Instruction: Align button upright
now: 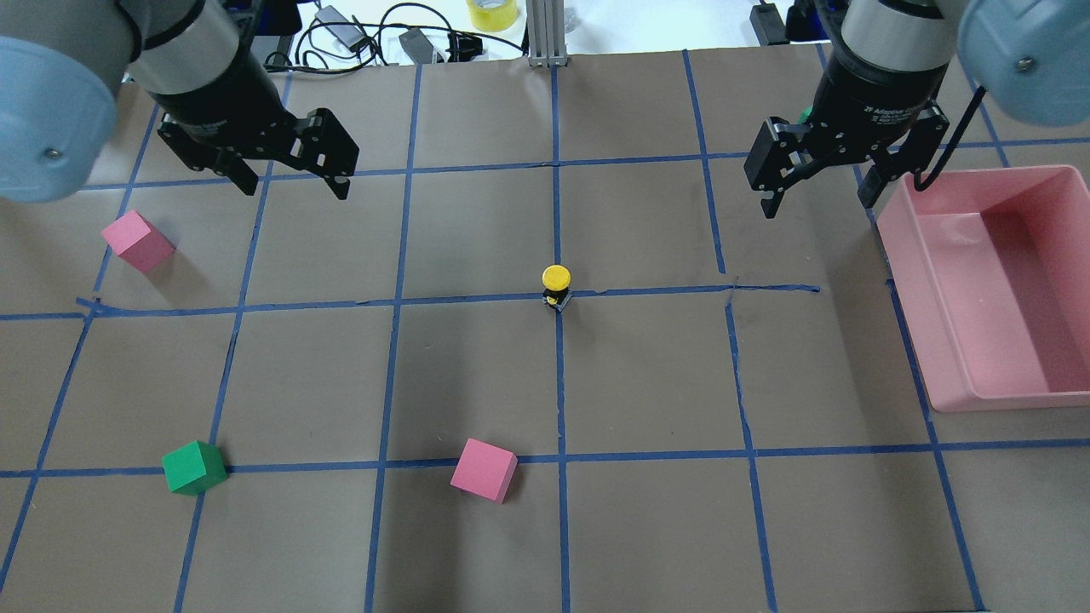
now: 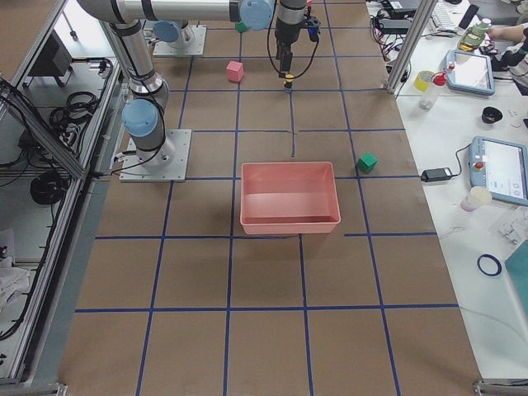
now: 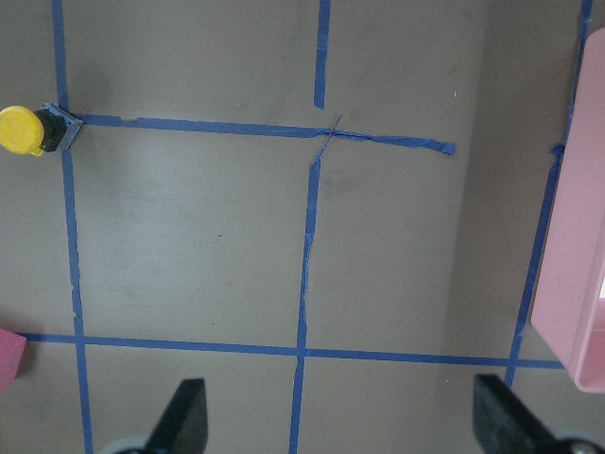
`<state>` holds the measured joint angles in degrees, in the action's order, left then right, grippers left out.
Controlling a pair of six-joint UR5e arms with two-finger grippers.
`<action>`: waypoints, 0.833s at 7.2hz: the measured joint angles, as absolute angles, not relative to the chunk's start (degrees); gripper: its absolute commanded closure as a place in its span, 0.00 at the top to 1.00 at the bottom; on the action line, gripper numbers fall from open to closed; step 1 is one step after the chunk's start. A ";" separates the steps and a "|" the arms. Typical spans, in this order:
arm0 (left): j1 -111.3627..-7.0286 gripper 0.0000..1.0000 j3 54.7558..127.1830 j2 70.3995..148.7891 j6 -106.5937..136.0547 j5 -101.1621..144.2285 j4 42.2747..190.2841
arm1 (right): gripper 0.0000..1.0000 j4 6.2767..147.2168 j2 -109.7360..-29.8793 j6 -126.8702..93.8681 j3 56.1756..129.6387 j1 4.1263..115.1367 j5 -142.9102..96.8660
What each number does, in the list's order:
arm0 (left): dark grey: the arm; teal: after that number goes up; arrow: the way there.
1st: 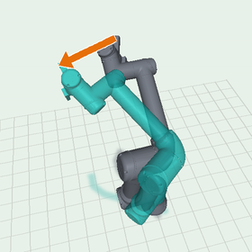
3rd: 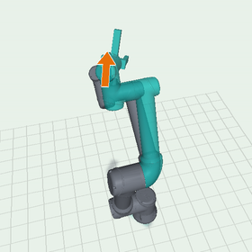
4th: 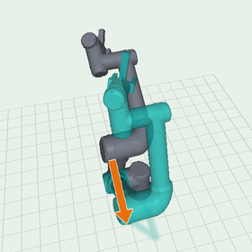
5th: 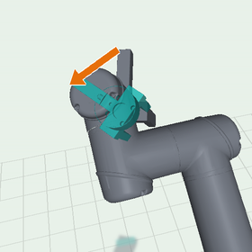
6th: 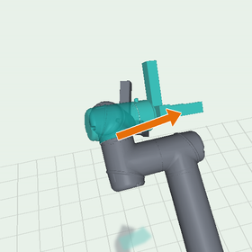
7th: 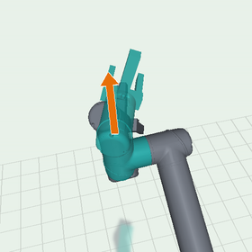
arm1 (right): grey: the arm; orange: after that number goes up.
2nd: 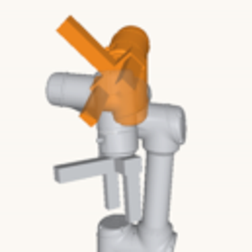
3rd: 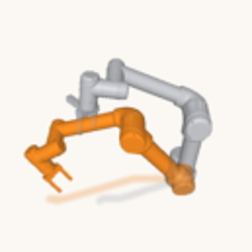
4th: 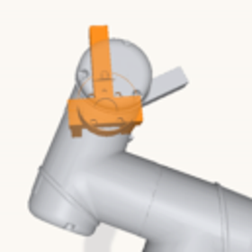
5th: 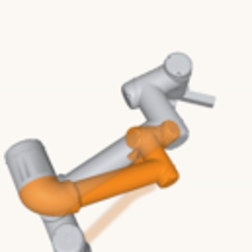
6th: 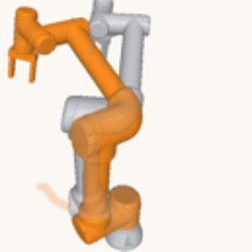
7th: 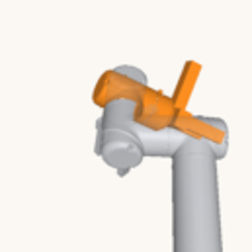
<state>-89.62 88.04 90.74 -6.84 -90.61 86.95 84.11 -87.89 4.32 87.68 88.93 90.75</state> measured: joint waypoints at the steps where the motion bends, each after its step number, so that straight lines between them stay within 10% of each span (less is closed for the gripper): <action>1: -89.30 1.00 87.02 90.99 -7.48 -91.95 87.41 | 1.00 84.36 -87.89 3.18 87.35 88.91 90.86; 6: -90.48 1.00 87.67 90.44 -7.08 -90.64 87.79 | 1.00 85.95 -85.18 0.74 88.06 88.73 96.25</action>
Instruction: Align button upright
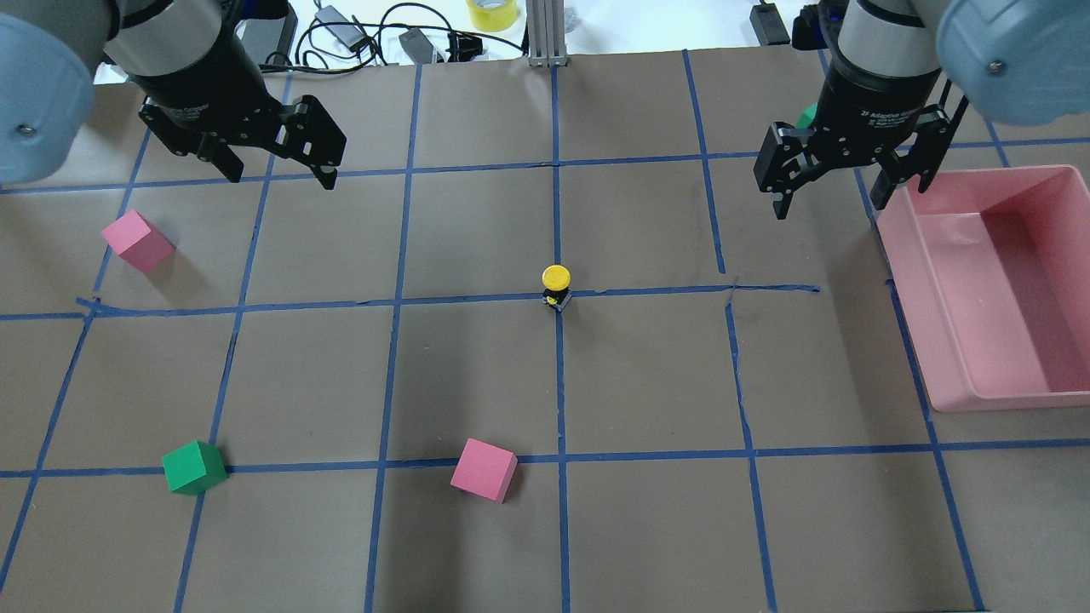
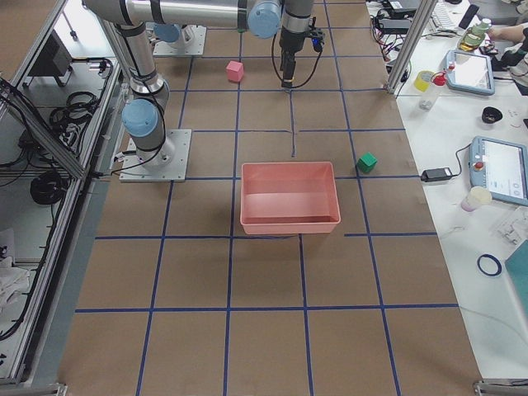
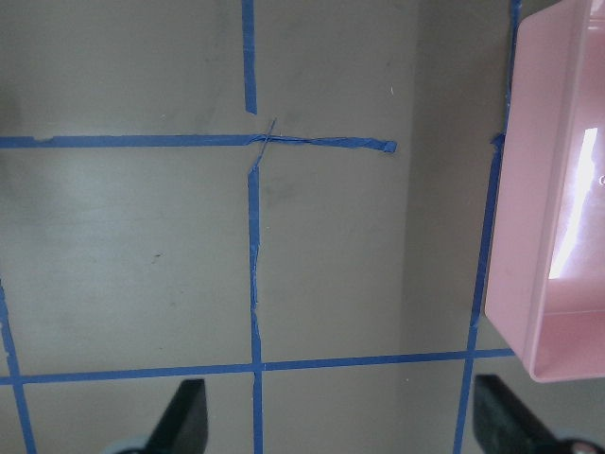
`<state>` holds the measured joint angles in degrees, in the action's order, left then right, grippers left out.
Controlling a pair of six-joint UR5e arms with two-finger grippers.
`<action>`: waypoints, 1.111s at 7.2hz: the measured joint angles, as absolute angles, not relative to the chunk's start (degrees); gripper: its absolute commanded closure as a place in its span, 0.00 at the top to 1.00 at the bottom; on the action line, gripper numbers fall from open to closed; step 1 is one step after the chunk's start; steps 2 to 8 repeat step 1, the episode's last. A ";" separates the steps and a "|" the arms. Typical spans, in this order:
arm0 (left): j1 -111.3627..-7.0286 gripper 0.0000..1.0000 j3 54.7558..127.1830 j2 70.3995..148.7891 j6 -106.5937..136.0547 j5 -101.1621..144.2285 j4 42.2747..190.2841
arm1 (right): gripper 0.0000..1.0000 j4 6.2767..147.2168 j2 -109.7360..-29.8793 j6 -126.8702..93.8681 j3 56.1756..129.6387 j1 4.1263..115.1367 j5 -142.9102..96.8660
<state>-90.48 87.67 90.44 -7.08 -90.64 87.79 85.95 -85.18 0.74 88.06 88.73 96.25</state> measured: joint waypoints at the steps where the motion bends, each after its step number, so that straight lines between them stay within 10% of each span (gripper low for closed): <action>1: -90.53 1.00 87.94 90.32 -7.05 -90.70 87.78 | 1.00 86.50 -85.18 0.39 87.80 88.56 96.61; 8: -90.53 1.00 87.94 90.32 -7.05 -90.70 87.78 | 1.00 86.50 -85.18 0.39 87.80 88.56 96.61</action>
